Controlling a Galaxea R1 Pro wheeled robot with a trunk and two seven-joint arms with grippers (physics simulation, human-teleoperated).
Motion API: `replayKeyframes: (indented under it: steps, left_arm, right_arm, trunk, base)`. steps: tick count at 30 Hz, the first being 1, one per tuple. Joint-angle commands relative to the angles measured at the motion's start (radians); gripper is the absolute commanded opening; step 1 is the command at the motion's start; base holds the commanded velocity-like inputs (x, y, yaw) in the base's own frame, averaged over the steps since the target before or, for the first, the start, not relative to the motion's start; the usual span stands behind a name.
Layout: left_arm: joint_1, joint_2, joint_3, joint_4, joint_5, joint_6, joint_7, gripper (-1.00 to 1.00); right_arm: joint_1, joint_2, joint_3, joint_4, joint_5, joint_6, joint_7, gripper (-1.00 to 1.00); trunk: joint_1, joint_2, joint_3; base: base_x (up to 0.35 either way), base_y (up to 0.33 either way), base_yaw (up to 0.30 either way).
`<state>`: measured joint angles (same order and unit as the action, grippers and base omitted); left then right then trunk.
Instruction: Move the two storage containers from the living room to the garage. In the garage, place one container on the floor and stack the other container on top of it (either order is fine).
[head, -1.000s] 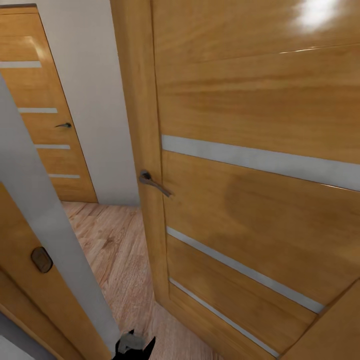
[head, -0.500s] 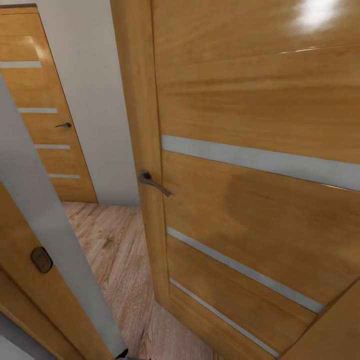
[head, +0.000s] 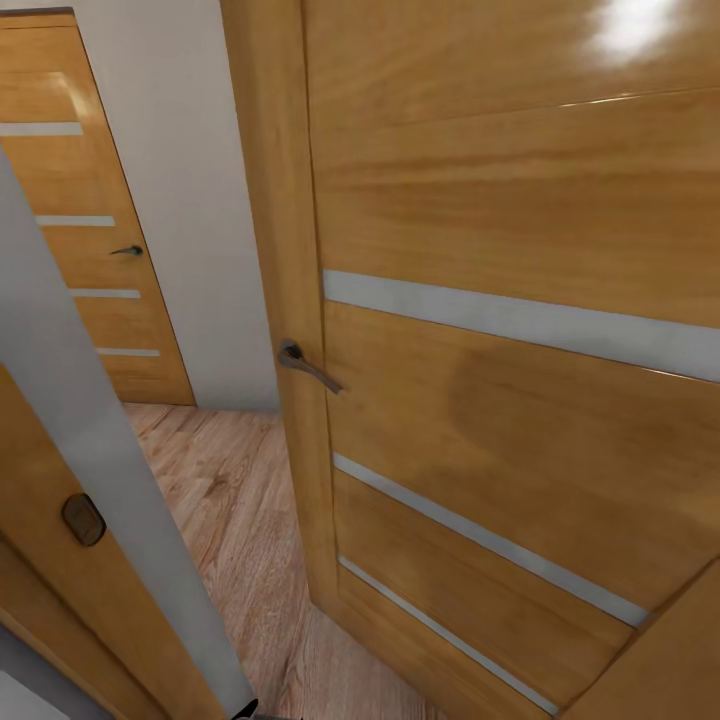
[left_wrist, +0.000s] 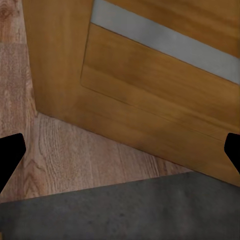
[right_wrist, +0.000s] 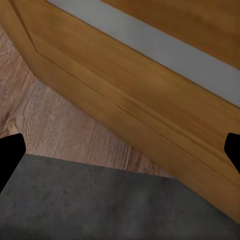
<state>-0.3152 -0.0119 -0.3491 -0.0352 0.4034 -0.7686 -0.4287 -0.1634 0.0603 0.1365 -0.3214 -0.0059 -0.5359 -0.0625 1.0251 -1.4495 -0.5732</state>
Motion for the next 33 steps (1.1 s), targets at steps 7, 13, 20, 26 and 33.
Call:
replayKeyframes:
  steps: [7,13,20,26,33]
  left_arm:
    - [-0.001,0.000,-0.004,0.001,0.011,0.000,-0.008,1.00]
    - [-0.001,0.000,-0.004,0.001,0.011,0.003,-0.008,1.00]
    - [-0.001,0.000,-0.002,0.001,0.012,0.005,-0.008,1.00]
    - [-0.001,0.001,-0.001,0.001,0.012,0.005,-0.008,1.00]
    - [-0.001,0.000,-0.002,0.001,0.013,0.006,-0.007,1.00]
  right_arm:
    - [-0.001,0.000,0.006,0.001,-0.001,-0.003,-0.007,1.00]
    - [-0.001,0.000,0.006,0.001,-0.002,-0.003,-0.007,1.00]
    - [-0.001,0.001,0.006,0.001,-0.002,-0.003,-0.007,1.00]
    - [-0.001,0.001,0.007,0.001,-0.002,-0.003,-0.007,1.00]
    - [-0.006,0.004,0.010,-0.075,-0.002,-0.003,-0.007,1.00]
  trunk:
    - [0.000,0.000,-0.001]
    - [0.000,0.000,-0.001]
    - [0.000,0.000,-0.001]
    - [0.000,0.000,-0.001]
    - [0.000,0.000,-0.001]
  base:
    - [0.072,-0.114,0.000]
    - [0.019,-0.026,0.000]
    - [0.004,-0.005,-0.112]
    - [0.001,-0.001,-0.076]
    - [0.000,0.000,-0.012]
